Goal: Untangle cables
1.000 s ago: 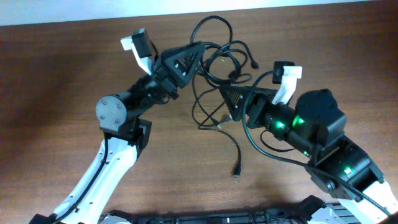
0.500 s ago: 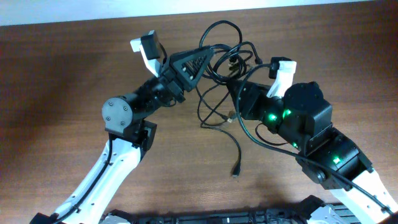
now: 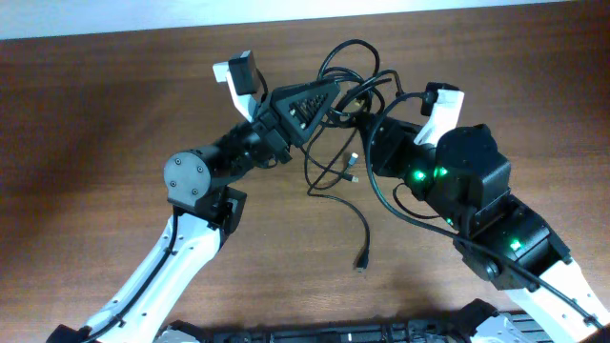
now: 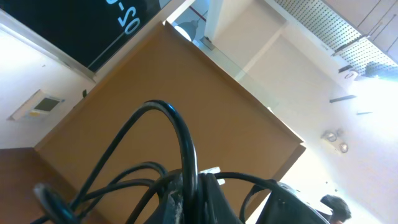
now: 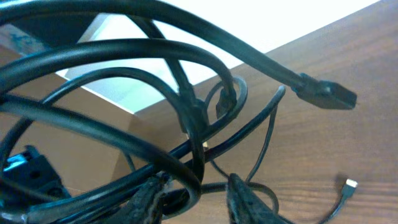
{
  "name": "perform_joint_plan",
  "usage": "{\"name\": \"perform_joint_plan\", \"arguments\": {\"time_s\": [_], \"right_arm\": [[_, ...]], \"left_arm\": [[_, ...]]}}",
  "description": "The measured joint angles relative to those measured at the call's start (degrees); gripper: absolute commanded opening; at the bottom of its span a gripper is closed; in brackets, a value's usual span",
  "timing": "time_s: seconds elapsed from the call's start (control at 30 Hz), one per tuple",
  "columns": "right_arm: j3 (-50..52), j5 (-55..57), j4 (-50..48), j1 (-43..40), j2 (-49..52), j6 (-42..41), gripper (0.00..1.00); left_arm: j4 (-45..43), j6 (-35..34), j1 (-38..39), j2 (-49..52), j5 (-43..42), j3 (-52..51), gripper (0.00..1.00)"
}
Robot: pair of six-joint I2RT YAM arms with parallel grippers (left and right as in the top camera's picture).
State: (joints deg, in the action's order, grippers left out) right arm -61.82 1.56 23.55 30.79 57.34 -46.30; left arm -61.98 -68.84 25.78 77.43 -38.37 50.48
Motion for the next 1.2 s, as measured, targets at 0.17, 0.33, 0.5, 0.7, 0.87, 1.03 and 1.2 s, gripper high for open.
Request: {"name": "perform_joint_plan", "arguments": {"time_s": [0.17,0.33,0.5,0.7,0.87,1.03,1.2], "right_arm": [[0.00,0.17,2.01,0.00,0.85,-0.02,0.14],[0.00,0.63,5.92,0.00,0.85,1.07,0.04],[-0.57,2.40,10.75,0.07,0.24,2.54,0.04],[-0.79,3.58,14.38,0.09,-1.86,11.02,0.04],[-1.03,3.65,19.02,0.17,-3.41,24.48,0.04],[-1.03,4.68,21.42,0.15,-3.41,37.44,0.04],[-0.96,5.33,24.63,0.15,-3.34,45.40,0.26]], "left_arm": [[-2.62,-0.68,0.15,0.02,-0.68,0.00,0.00],[-2.56,-0.85,0.20,0.02,-0.83,-0.02,0.00],[-1.68,-0.85,0.44,0.24,-1.51,-0.02,0.00],[-1.66,-0.87,-1.38,0.70,-2.21,-0.04,0.00],[-1.70,-0.87,-1.77,0.70,-2.80,-0.04,0.00],[-1.29,-0.87,-2.12,0.70,-2.54,-0.04,0.00],[-1.07,-0.39,-2.25,0.68,-1.38,-0.04,0.00]]}}
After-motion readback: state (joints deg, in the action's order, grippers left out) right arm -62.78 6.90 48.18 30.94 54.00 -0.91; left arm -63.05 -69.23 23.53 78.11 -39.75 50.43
